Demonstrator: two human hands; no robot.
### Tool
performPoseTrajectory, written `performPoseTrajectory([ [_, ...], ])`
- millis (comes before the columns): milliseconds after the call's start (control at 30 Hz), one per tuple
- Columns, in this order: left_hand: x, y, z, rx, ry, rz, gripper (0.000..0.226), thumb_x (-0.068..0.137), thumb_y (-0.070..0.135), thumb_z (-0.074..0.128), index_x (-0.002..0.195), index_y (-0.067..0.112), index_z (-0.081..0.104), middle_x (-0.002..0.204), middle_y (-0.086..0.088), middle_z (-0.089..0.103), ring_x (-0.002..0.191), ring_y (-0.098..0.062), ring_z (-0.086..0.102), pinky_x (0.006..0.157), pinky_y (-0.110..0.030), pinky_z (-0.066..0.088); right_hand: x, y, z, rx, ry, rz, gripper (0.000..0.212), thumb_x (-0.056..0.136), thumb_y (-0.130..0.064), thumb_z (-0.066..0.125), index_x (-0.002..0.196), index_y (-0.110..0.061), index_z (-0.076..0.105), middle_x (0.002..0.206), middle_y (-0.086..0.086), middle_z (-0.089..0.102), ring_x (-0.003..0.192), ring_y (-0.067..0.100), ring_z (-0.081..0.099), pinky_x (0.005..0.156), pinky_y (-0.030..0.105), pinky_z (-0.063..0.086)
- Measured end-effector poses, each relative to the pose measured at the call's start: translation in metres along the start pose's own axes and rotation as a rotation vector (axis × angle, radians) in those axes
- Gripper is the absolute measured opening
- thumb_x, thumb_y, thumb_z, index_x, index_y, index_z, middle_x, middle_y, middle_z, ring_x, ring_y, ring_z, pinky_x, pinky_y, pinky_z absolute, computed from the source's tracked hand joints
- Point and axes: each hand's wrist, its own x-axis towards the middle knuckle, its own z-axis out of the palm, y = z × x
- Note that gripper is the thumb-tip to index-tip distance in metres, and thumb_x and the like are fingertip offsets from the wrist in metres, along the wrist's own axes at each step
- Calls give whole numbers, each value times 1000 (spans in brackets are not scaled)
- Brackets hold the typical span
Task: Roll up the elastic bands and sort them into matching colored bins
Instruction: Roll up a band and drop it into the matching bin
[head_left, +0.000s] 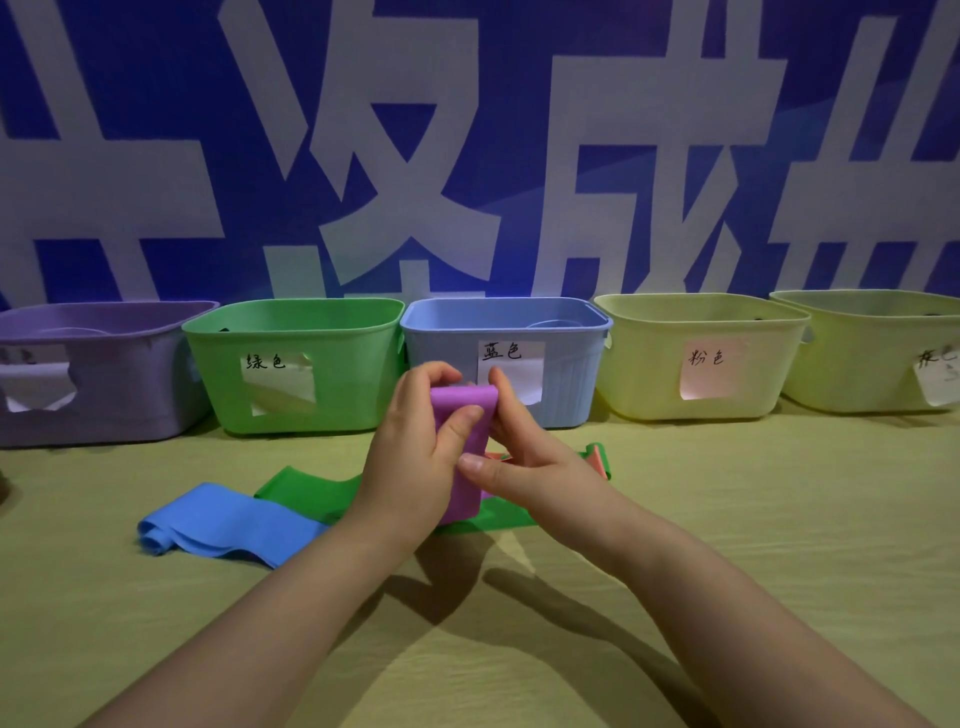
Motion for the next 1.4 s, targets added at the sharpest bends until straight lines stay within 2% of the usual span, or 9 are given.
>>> performPoseTrajectory([
  [267,-1,-1,1,-18,29,4,19,87,12,59,94,23,46,95,0,57,82,-10,53,67,-5,36,-1,-2,5,79,30,-15,78,91,-2,51,147,-27,3,112,-28,47,95,-26,46,90,6,40],
  [367,-2,-1,2,-8,20,17,23,87,13,59,91,30,44,94,2,58,80,1,51,65,-4,35,1,-3,4,162,185,-39,55,92,-11,50,143,-20,31,118,-13,57,104,-5,55,93,17,44],
  [433,-3,-1,2,2,8,29,28,87,15,59,87,37,42,92,3,58,80,0,52,65,-5,35,3,-5,0,201,282,-36,38,95,-17,46,132,-12,49,108,2,63,95,6,59,85,22,50],
  [533,-3,-1,3,1,-8,27,28,87,18,60,86,40,43,91,5,58,79,1,53,63,-6,35,4,-7,-1,192,334,-35,30,94,-14,48,121,-7,59,94,5,64,79,6,59,71,19,52],
  [667,-4,-1,4,-23,-30,-9,20,88,29,60,85,41,44,81,17,58,71,6,53,58,-10,38,4,-3,-2,139,364,-54,29,90,-10,55,118,-10,62,99,7,68,84,11,60,83,32,53],
  [833,-4,-1,3,-29,-90,-49,17,88,34,59,89,42,44,86,16,60,75,-4,56,65,-27,44,3,-2,-6,197,347,-88,18,89,-3,53,101,-4,67,72,1,66,58,-1,59,52,10,44],
  [1000,-4,-2,3,-131,-155,-84,18,79,42,49,96,49,50,87,16,62,79,-8,57,76,-35,46,4,-4,-8,155,381,-77,20,92,-6,51,83,-15,67,51,-9,62,48,-2,56,47,11,43],
  [1300,-5,-3,-1,-32,-110,-1,21,84,21,64,89,37,51,84,14,63,77,-2,57,63,-13,42,6,-3,-8,31,375,-40,33,95,-17,47,65,-19,59,40,-12,53,41,-5,48,46,7,38],
  [1400,-5,-3,-1,-5,-91,22,20,83,23,65,83,35,50,78,12,62,73,-2,55,59,-10,39,7,0,-8,-63,397,-21,42,95,-28,46,55,-19,56,43,-10,53,45,-1,51,53,13,41],
])
